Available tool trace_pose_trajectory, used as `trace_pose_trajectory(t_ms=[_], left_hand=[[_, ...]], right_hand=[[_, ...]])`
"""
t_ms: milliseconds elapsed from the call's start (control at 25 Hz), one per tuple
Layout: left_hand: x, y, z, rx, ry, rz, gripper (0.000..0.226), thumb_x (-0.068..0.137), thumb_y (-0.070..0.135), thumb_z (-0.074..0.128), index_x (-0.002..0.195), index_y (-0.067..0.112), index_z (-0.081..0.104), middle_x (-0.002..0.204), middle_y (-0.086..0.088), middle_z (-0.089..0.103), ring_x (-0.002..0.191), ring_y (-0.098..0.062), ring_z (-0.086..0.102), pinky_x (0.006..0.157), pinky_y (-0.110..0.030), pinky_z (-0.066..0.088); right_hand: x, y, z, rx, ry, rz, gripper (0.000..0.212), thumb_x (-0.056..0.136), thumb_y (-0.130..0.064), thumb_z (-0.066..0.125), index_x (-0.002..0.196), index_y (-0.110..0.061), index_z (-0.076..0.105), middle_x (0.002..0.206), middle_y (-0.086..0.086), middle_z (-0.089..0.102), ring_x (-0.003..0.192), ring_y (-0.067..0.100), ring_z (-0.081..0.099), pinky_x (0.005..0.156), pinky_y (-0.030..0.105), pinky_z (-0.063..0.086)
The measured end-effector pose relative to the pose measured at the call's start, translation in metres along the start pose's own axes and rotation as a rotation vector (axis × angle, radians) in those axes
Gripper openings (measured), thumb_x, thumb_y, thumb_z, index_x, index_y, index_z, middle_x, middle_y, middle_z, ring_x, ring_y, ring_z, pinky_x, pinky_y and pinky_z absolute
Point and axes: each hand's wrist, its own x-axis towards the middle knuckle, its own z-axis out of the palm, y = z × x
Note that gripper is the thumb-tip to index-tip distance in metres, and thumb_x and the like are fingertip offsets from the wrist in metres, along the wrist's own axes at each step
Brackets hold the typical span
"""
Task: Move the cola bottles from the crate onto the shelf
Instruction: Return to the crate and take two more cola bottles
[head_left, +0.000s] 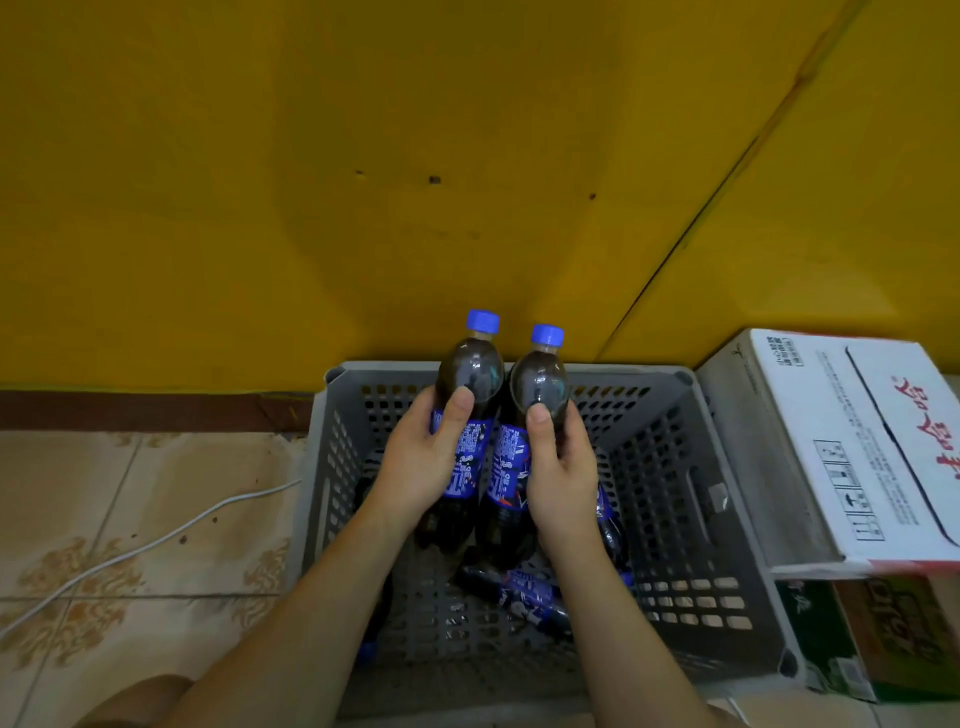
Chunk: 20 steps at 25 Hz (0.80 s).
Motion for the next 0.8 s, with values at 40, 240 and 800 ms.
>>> trace_pose_trajectory(t_ms=[40, 240, 800], left_hand=[[-0.002, 0.011, 0.000, 0.001, -0.002, 0.012, 0.047, 0.086, 0.067, 0.041, 0.122, 0.042, 0.054, 0.111, 0.030, 0.060, 0.104, 0.018, 0.052, 0.080, -0.001, 0.037], [-0.026, 0.081, -0.011, 0.006, 0.023, 0.023, 0.047, 0.091, 0.066, 0.034, 0.129, 0.042, 0.048, 0.112, 0.035, 0.052, 0.105, 0.013, 0.048, 0.085, -0.005, 0.033], [-0.138, 0.420, -0.064, -0.118, -0.078, 0.069, 0.057, 0.082, 0.076, 0.049, 0.125, 0.040, 0.055, 0.127, 0.014, 0.066, 0.121, -0.009, 0.060, 0.109, -0.047, 0.045]], right_hand=[[-0.001, -0.011, -0.001, -0.020, 0.010, -0.021, 0.050, 0.094, -0.052, 0.052, 0.133, -0.021, 0.059, 0.119, -0.012, 0.070, 0.113, 0.000, 0.063, 0.094, 0.017, 0.049], [-0.013, -0.087, -0.008, -0.121, 0.014, -0.069, 0.063, 0.094, -0.058, 0.040, 0.144, -0.020, 0.047, 0.120, -0.020, 0.063, 0.108, -0.016, 0.056, 0.083, 0.003, 0.042], [-0.066, -0.451, -0.067, -0.079, 0.064, -0.130, 0.043, 0.103, -0.049, 0.039, 0.134, -0.022, 0.053, 0.117, -0.025, 0.061, 0.106, -0.020, 0.055, 0.083, 0.001, 0.039]])
